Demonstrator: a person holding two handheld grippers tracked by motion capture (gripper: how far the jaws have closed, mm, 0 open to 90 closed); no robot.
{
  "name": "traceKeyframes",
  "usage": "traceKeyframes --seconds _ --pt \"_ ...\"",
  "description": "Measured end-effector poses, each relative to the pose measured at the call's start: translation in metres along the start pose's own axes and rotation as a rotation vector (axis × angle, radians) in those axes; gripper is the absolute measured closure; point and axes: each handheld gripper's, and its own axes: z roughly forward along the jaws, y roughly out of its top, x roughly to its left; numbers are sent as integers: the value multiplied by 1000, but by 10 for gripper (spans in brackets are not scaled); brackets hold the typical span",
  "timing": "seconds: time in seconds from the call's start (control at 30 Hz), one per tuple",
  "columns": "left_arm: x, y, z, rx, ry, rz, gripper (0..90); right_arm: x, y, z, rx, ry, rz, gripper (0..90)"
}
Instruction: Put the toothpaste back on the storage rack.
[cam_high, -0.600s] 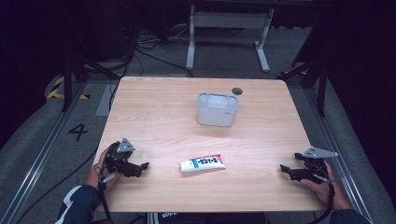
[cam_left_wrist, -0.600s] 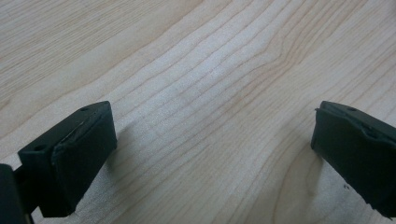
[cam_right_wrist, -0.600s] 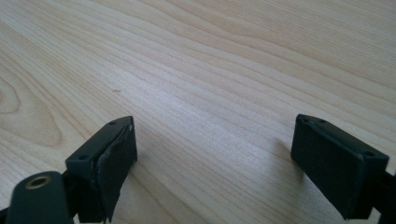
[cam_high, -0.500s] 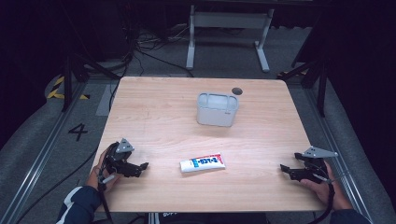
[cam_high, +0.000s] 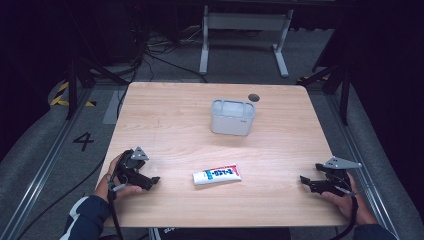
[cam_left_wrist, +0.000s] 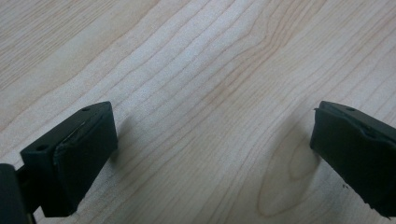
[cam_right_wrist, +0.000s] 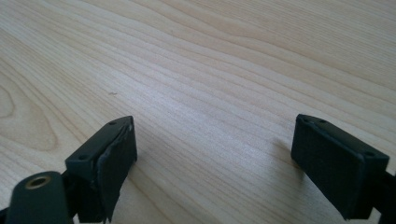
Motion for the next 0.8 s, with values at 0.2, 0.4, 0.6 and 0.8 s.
traceKeyframes --seconds 0.2,0.4,0.6,0.8 --pt "-3 4 -6 14 -30 19 186 0 0 0 1 -1 -2 142" --pt "-9 10 -9 31 -48 64 190 0 0 0 0 0 -3 143" --pt "-21 20 -16 55 -59 124 190 0 0 0 0 0 -3 143" --pt "-29 28 -20 48 -72 149 191 0 0 0 0 0 -3 143"
